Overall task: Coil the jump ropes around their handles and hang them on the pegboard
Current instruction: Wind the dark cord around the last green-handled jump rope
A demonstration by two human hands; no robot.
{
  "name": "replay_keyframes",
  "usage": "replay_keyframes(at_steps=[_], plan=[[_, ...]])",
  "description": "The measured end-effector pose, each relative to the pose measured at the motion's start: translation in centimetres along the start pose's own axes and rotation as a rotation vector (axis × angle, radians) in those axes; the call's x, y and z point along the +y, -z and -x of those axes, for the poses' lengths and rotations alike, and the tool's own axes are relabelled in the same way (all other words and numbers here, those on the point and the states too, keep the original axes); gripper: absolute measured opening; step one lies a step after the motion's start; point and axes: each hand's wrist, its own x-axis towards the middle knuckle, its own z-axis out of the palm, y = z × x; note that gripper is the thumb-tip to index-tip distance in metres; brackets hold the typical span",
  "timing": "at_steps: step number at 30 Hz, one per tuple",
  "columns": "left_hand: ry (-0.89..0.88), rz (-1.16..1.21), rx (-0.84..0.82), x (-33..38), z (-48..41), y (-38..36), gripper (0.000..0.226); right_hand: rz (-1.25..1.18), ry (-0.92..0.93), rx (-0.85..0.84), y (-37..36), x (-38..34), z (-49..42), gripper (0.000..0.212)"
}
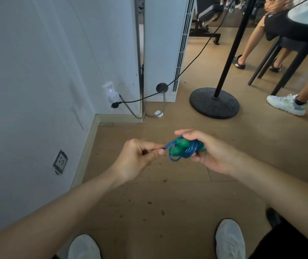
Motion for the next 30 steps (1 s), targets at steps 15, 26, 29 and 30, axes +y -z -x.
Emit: replay_keyframes(at_steps=[15, 26, 29, 30], plan=[[-0.119, -0.204, 0.008, 3.1, 2.1, -1.3, 0.025, 0.199, 0.200, 0.225, -0.3, 1.9, -0.2, 0.020], [0.081, 0.156, -0.042, 3.4, 2.7, -1.4, 0.014, 0.564, 0.114, -0.154, 0.9, 0.6, 0.0, 0.042], [0.094, 0.169, -0.061, 3.5, 2.7, -1.4, 0.019, 0.626, 0.143, -0.157, 1.0, 0.4, -0.1, 0.044], [0.098, 0.167, -0.061, 3.5, 2.6, -1.4, 0.020, 0.641, 0.150, -0.158, 1.0, 0.3, -0.1, 0.043]])
